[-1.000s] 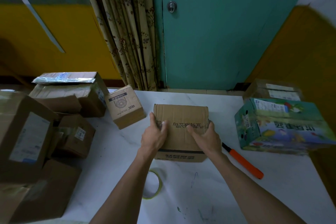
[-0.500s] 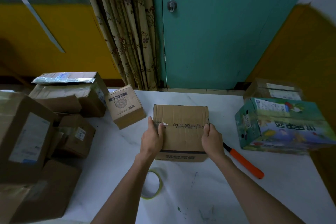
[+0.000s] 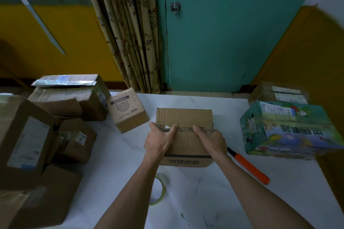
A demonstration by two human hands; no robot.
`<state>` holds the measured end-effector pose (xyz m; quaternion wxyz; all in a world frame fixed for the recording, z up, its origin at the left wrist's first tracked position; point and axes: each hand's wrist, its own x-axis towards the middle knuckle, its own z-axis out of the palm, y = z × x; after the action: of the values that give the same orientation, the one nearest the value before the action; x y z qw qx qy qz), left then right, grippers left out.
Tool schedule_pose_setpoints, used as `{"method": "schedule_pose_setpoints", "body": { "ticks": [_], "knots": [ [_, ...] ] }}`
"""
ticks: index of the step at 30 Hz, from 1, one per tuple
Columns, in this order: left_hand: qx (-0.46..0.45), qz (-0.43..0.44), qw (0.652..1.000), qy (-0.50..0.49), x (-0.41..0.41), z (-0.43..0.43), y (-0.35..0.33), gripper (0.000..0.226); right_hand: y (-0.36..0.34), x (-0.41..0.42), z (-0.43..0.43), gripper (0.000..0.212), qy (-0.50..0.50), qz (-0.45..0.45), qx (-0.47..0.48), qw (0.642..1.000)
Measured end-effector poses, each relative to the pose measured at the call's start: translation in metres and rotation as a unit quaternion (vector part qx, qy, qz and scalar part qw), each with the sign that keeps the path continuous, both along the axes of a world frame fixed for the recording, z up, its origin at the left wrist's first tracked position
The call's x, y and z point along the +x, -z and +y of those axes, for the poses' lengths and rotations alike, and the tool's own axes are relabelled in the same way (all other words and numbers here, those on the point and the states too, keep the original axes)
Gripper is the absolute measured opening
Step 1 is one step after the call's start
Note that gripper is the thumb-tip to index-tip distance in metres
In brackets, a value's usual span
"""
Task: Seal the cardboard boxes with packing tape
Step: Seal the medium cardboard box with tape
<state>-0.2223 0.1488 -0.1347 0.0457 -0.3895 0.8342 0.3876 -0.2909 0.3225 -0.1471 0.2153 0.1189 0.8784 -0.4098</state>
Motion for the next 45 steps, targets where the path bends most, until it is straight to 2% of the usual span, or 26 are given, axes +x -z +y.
{"method": "schedule_pose_setpoints", "body": {
  "ticks": [8,14,19,22,24,27,29,32,34,35,38,40,43,45],
  "knots": [
    [-0.06,0.028,0.998,0.011,0.001,-0.002,0.009,0.045,-0.002,0.002,0.001,0.063,-0.009,0.034,0.021,0.999],
    [-0.044,0.055,0.998,0.004,0.002,-0.004,0.011,0.036,-0.011,0.003,0.006,0.07,0.01,0.029,0.006,1.0],
    [-0.012,0.073,0.997,0.0,0.002,-0.011,0.014,0.042,-0.022,0.016,0.012,0.057,0.023,0.012,-0.149,0.988],
    [0.048,0.083,0.995,-0.011,0.003,-0.01,0.016,0.049,-0.039,0.019,0.012,0.06,-0.007,0.039,-0.18,0.983],
    [0.12,0.093,0.988,-0.03,0.004,-0.006,0.019,0.052,-0.049,0.019,0.009,0.068,-0.046,0.082,-0.148,0.985],
    [0.206,0.094,0.972,-0.059,0.006,0.003,0.024,0.055,-0.063,0.025,0.0,0.058,-0.075,0.123,-0.099,0.985],
    [0.217,0.083,0.971,-0.057,0.009,0.008,0.029,0.055,-0.068,0.031,-0.007,0.059,-0.102,0.134,-0.094,0.981],
    [0.197,0.072,0.976,-0.06,0.013,0.005,0.031,0.051,-0.069,0.038,-0.013,0.042,-0.119,0.19,-0.038,0.974],
    [0.185,0.071,0.979,-0.055,0.015,0.001,0.027,0.049,-0.067,0.042,-0.017,0.039,-0.116,0.215,0.0,0.97],
    [0.187,0.08,0.978,-0.05,0.015,0.0,0.022,0.05,-0.063,0.044,-0.018,0.046,-0.111,0.209,0.021,0.971],
    [0.235,0.145,0.96,-0.051,0.018,0.001,0.008,0.068,-0.053,0.042,-0.021,0.101,-0.084,0.119,0.079,0.986],
    [0.276,0.178,0.943,-0.058,0.019,0.0,0.003,0.08,-0.049,0.038,-0.021,0.128,-0.074,0.071,0.072,0.992],
    [0.3,0.198,0.933,-0.026,0.019,-0.003,-0.005,0.08,-0.045,0.028,-0.018,0.143,-0.059,0.058,0.057,0.995],
    [0.308,0.196,0.931,-0.006,0.019,-0.006,-0.012,0.068,-0.045,0.021,-0.013,0.14,-0.061,0.054,0.07,0.994]
  ]
}}
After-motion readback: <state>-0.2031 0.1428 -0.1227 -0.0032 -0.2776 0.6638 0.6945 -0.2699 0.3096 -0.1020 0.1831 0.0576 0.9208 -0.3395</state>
